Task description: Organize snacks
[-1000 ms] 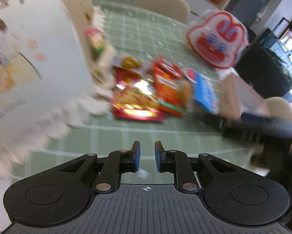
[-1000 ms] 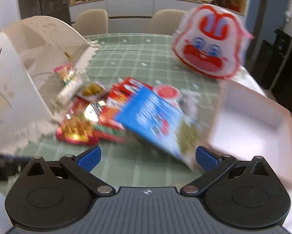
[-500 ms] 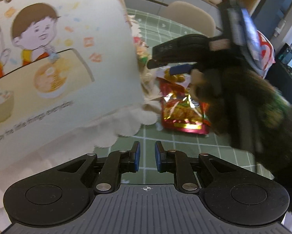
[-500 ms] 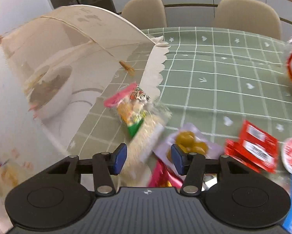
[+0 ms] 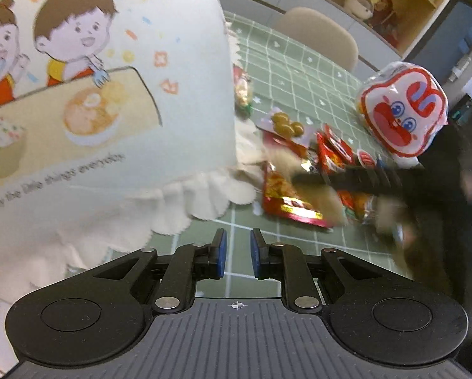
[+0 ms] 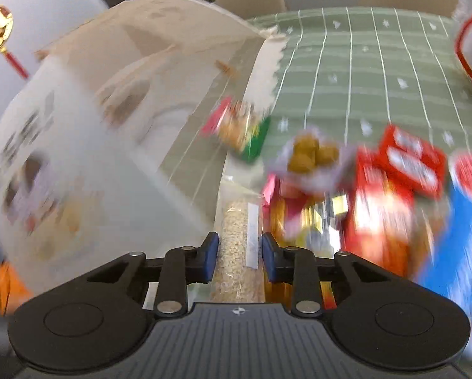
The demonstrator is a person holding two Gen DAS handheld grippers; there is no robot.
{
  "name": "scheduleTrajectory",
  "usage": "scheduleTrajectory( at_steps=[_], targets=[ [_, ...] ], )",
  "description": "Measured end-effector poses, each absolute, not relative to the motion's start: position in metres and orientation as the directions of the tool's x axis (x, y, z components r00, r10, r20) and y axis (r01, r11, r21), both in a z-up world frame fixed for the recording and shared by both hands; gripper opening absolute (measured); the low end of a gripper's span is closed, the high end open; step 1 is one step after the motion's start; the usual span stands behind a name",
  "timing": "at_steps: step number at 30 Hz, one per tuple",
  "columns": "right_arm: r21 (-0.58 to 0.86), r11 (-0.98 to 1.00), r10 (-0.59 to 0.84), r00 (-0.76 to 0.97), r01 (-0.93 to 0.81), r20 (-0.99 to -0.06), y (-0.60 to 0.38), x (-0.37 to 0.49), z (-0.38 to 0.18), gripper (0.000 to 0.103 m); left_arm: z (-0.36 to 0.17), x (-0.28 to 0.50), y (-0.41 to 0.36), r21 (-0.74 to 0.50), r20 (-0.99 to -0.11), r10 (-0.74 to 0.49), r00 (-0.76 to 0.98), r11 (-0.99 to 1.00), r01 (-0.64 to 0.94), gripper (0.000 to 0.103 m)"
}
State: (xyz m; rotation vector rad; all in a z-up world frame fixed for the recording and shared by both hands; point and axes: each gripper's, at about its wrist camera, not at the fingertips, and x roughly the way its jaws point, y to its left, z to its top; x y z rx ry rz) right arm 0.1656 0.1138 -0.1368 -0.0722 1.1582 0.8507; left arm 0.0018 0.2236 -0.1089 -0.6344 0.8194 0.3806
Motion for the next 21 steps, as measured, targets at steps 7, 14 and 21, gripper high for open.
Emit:
scheduleTrajectory(
  at_steps=[7, 14, 21],
  targets=[
    [0.271, 0.710, 0.500, 0.194, -0.650, -0.844, 0.056, 0.101, -0.131, 0.036, -0.099, 0.038, 0.216, -0.347, -0.754, 0.069, 0.654, 0.803, -0.485, 0.019],
    [0.127, 0.750, 0.454, 0.366, -0.649, -0.813, 0.024, 0.072, -0.118, 0.066, -0.042, 0.149, 0.251, -0.049, -0.725, 0.244, 0.644, 0.914, -0.402, 0.021],
    [0.122, 0.844, 0.381, 0.424, -0.522, -0.822, -0.011, 0.062, -0.137, 0.072, -0.077, 0.235, 0.316, 0.076, -0.826, 0.344, 0.446, 0.852, -0.517, 0.021]
  ],
)
